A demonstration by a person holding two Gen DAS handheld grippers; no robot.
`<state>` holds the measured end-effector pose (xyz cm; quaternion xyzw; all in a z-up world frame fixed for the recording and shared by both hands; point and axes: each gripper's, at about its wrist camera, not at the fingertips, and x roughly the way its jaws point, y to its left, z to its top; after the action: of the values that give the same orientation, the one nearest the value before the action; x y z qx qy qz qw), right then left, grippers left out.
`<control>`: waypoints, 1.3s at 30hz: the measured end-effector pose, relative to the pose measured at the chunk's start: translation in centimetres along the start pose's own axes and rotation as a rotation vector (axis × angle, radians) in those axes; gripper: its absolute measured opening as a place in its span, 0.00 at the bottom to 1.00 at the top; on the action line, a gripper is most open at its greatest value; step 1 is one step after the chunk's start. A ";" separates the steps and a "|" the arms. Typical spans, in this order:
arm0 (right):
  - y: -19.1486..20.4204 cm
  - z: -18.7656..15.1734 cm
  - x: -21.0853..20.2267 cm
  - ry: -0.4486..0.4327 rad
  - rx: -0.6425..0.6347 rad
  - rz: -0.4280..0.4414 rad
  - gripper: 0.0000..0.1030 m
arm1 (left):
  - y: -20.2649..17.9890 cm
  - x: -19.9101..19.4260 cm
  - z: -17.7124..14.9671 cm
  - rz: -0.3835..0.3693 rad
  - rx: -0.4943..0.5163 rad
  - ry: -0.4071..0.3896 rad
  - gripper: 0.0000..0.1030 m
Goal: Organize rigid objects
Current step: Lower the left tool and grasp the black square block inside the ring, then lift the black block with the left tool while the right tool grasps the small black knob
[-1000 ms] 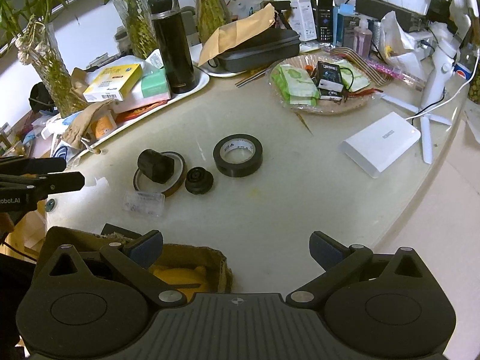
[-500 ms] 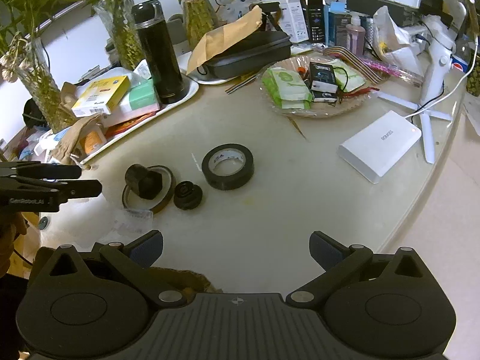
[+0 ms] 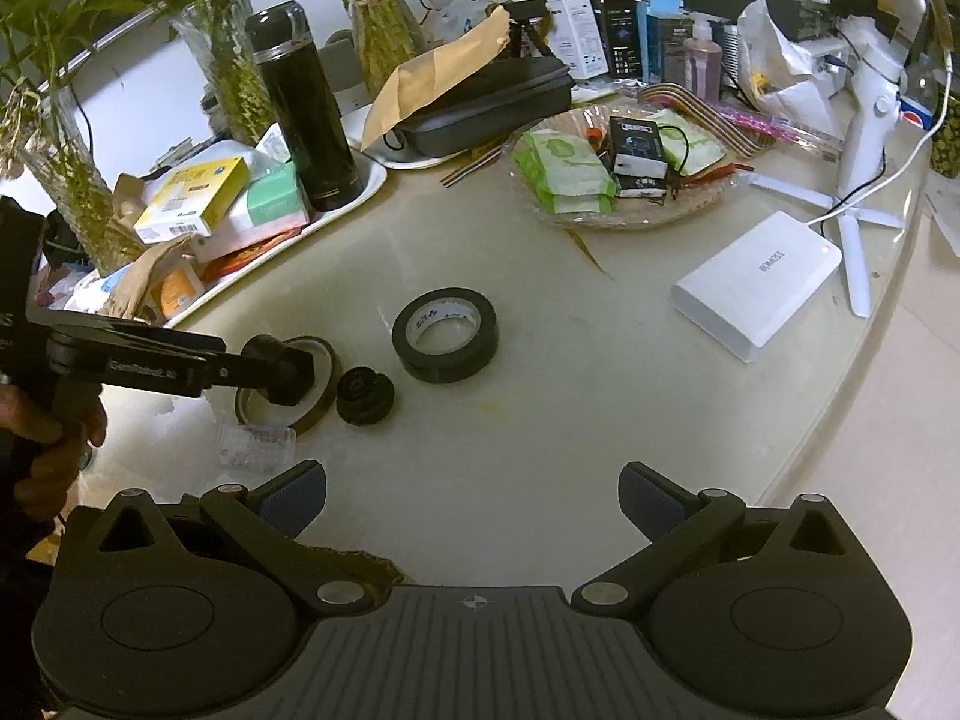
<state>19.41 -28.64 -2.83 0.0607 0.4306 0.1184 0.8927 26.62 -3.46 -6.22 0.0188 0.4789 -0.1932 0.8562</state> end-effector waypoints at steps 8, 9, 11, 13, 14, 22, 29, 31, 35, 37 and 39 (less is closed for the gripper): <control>-0.2 0.2 0.4 0.002 0.003 -0.001 1.00 | 0.2 1.8 0.7 -0.005 -0.006 0.047 0.43; -0.2 0.2 0.4 0.001 0.004 -0.001 1.00 | 0.3 1.7 0.7 -0.006 -0.012 0.046 0.43; -0.3 0.3 0.4 -0.001 0.004 -0.003 1.00 | 0.3 1.4 0.6 -0.010 -0.018 0.037 0.43; -0.3 0.2 0.5 -0.001 0.000 -0.007 1.00 | 0.4 1.0 0.4 -0.010 -0.022 0.023 0.43; -0.3 0.2 0.5 -0.001 -0.001 -0.010 1.00 | 0.3 0.7 0.4 -0.011 -0.023 0.016 0.43; 0.1 0.6 0.4 -0.019 -0.029 -0.005 1.00 | -0.3 -3.5 -0.6 0.001 -0.018 -0.111 0.43; 1.4 1.4 1.2 -0.042 -0.106 0.004 1.00 | -1.4 -6.9 -2.0 0.029 -0.002 -0.182 0.43; 1.8 1.5 1.4 -0.044 -0.130 0.012 1.00 | -1.6 -7.5 -2.5 0.024 -0.006 -0.181 0.43; 2.7 1.5 1.8 -0.033 -0.163 0.033 1.00 | -1.8 -8.9 -3.4 0.035 -0.012 -0.203 0.43; 3.2 1.6 2.1 -0.024 -0.191 0.050 1.00 | -1.8 -9.8 -4.0 0.030 -0.032 -0.220 0.43; 3.7 1.7 2.4 -0.013 -0.225 0.069 1.00 | -1.8 -10.5 -4.6 0.029 -0.045 -0.236 0.43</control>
<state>21.58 -24.45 -2.80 -0.0245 0.4065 0.1961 0.8920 17.33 -0.83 0.26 -0.0165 0.3788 -0.1709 0.9094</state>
